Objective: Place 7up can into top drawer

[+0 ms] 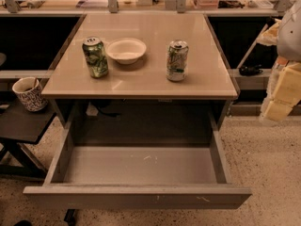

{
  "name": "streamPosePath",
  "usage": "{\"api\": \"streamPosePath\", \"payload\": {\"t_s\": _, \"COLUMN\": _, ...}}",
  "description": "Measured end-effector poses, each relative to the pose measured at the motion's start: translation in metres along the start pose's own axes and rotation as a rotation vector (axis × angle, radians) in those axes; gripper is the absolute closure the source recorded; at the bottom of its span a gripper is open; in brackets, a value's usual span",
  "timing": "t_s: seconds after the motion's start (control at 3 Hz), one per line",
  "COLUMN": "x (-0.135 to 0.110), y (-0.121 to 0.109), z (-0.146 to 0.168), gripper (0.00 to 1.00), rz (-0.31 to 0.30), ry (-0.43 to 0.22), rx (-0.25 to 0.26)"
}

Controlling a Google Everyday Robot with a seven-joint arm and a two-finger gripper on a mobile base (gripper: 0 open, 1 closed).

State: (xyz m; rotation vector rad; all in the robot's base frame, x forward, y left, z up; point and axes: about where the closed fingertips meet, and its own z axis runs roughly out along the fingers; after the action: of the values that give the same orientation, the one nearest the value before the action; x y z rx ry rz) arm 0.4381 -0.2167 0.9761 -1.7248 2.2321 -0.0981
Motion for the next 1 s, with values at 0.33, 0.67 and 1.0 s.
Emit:
{"api": "streamPosePath", "payload": {"t_s": 0.33, "x": 0.0, "y": 0.0, "z": 0.0, "gripper": 0.0, "rz": 0.0, "ry": 0.0, "rx": 0.0}}
{"api": "streamPosePath", "payload": {"t_s": 0.67, "x": 0.001, "y": -0.014, "z": 0.003, "gripper": 0.0, "rz": 0.008, "ry": -0.03, "rx": 0.005}}
{"api": "streamPosePath", "payload": {"t_s": 1.0, "x": 0.004, "y": -0.046, "z": 0.01, "gripper": 0.0, "rz": 0.015, "ry": -0.129, "rx": 0.005}}
